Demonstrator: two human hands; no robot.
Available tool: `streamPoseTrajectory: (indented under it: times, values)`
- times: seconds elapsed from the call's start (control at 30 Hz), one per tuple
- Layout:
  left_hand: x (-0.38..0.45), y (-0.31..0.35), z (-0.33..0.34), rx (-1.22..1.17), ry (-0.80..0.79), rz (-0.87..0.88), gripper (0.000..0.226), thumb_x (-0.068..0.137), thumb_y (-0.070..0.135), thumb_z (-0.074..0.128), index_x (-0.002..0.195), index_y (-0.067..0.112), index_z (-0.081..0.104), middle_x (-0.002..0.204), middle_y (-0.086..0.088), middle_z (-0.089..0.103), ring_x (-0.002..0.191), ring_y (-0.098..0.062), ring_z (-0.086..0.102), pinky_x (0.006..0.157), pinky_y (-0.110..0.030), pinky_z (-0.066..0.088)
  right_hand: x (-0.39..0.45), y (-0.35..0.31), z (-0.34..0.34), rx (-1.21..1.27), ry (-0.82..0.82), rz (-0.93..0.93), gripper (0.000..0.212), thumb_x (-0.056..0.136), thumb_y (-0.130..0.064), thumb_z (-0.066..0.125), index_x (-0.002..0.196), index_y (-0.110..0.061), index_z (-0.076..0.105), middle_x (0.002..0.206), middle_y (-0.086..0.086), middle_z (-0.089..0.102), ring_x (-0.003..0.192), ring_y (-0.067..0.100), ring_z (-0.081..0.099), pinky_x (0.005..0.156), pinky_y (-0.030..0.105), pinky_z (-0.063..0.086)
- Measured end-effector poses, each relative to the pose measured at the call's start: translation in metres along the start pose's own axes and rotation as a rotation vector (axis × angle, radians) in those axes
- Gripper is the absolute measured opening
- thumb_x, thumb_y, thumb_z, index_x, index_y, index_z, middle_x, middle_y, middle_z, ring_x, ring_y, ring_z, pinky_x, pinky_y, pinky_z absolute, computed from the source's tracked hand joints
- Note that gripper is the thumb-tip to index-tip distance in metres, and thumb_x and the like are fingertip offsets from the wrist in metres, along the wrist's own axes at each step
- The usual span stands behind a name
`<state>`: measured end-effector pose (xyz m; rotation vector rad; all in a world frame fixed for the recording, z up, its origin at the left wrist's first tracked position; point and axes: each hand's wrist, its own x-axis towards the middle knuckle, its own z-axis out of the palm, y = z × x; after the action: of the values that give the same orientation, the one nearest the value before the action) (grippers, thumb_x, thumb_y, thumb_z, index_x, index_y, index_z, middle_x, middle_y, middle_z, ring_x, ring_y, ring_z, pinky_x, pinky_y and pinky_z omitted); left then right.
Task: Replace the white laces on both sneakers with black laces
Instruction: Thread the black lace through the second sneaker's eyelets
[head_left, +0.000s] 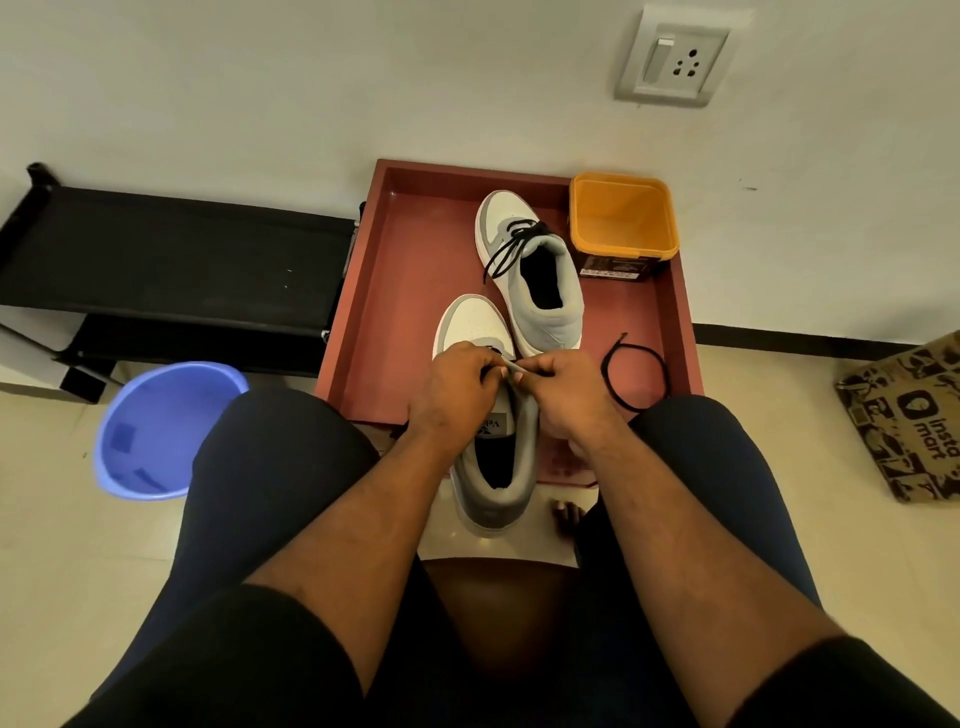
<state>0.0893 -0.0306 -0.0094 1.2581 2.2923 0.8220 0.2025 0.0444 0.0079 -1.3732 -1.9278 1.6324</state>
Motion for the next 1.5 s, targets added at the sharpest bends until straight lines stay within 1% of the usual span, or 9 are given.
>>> streamPoseTrajectory:
  times: [0.2, 0.47, 0.63, 0.87, 1.0, 1.17, 1.27, 1.37, 1.5]
  values:
    - [0.003, 0.003, -0.004, 0.077, -0.049, 0.006, 0.02, 0.094, 0.024, 0.058, 0.107, 0.023, 0.073, 0.105, 0.002, 0.069, 0.093, -0.018, 0.063, 0.082, -0.039, 0.054, 0.001, 0.001, 0.0, 0.102, -0.007, 0.063, 0.021, 0.09, -0.009, 0.064, 0.08, -0.025, 0.073, 0.082, -0.001, 0.074, 0.08, 0.015, 0.069, 0.07, 0.024, 0.055]
    - [-0.001, 0.007, 0.001, 0.197, 0.002, -0.05, 0.022, 0.099, 0.028, 0.049, 0.103, 0.026, 0.071, 0.094, 0.002, 0.07, 0.079, -0.018, 0.063, 0.064, -0.031, 0.051, 0.002, -0.002, 0.003, 0.145, -0.033, 0.102, 0.012, 0.092, -0.014, 0.063, 0.091, -0.016, 0.075, 0.088, 0.001, 0.074, 0.084, 0.011, 0.068, 0.069, 0.019, 0.052]
    - [-0.003, 0.01, -0.005, 0.114, 0.023, -0.07, 0.032, 0.096, 0.018, 0.052, 0.125, 0.029, 0.042, 0.082, 0.003, 0.063, 0.068, -0.016, 0.061, 0.058, -0.033, 0.052, 0.008, -0.001, 0.003, 0.21, -0.034, 0.193, 0.02, 0.095, -0.017, 0.056, 0.094, -0.008, 0.074, 0.087, 0.004, 0.075, 0.074, 0.011, 0.066, 0.065, 0.02, 0.053]
    - [-0.003, 0.01, -0.009, 0.11, -0.044, -0.065, 0.05, 0.095, 0.015, 0.051, 0.136, 0.038, 0.034, 0.099, -0.001, 0.067, 0.082, -0.021, 0.064, 0.072, -0.041, 0.058, 0.017, 0.003, 0.011, 0.198, -0.023, 0.177, 0.013, 0.092, -0.011, 0.061, 0.084, -0.011, 0.071, 0.083, 0.01, 0.073, 0.077, 0.026, 0.07, 0.076, 0.043, 0.059]
    - [0.001, 0.006, -0.01, 0.1, -0.027, -0.028, 0.042, 0.094, 0.017, 0.057, 0.134, 0.031, 0.053, 0.121, 0.001, 0.065, 0.106, -0.021, 0.062, 0.086, -0.036, 0.053, 0.013, 0.001, 0.013, 0.184, 0.143, 0.066, 0.016, 0.094, -0.012, 0.057, 0.083, -0.018, 0.066, 0.086, 0.007, 0.071, 0.085, 0.027, 0.069, 0.084, 0.047, 0.057]
    - [0.003, 0.003, -0.009, 0.092, -0.006, -0.05, 0.032, 0.095, 0.02, 0.055, 0.125, 0.028, 0.061, 0.119, 0.004, 0.066, 0.107, -0.019, 0.062, 0.087, -0.04, 0.053, 0.003, -0.028, -0.008, 0.916, 0.194, -0.057, 0.017, 0.1, -0.007, 0.045, 0.089, -0.014, 0.058, 0.086, 0.005, 0.066, 0.082, 0.019, 0.066, 0.082, 0.036, 0.055]
    - [0.003, 0.003, -0.009, 0.106, -0.006, -0.036, 0.032, 0.096, 0.02, 0.054, 0.125, 0.03, 0.063, 0.119, 0.005, 0.067, 0.109, -0.02, 0.062, 0.088, -0.04, 0.054, -0.003, -0.038, -0.035, 1.183, 0.123, -0.074, 0.018, 0.099, -0.008, 0.045, 0.086, -0.014, 0.055, 0.072, 0.004, 0.06, 0.058, 0.014, 0.056, 0.059, 0.027, 0.051]
    - [0.004, 0.003, -0.009, 0.158, -0.021, -0.006, 0.035, 0.098, 0.019, 0.049, 0.129, 0.032, 0.061, 0.124, 0.004, 0.065, 0.11, -0.022, 0.061, 0.087, -0.038, 0.054, -0.002, -0.035, -0.041, 0.551, 0.094, -0.12, 0.019, 0.094, -0.006, 0.053, 0.082, -0.016, 0.063, 0.07, -0.001, 0.058, 0.051, 0.006, 0.046, 0.046, 0.018, 0.034]
    - [0.005, 0.004, -0.009, 0.218, -0.051, 0.016, 0.034, 0.1, 0.02, 0.045, 0.128, 0.03, 0.063, 0.118, 0.0, 0.065, 0.104, -0.026, 0.061, 0.081, -0.038, 0.053, 0.01, -0.01, -0.016, -0.495, -0.014, -0.238, 0.019, 0.093, -0.013, 0.057, 0.104, -0.014, 0.072, 0.1, 0.0, 0.07, 0.091, 0.01, 0.062, 0.082, 0.027, 0.05]
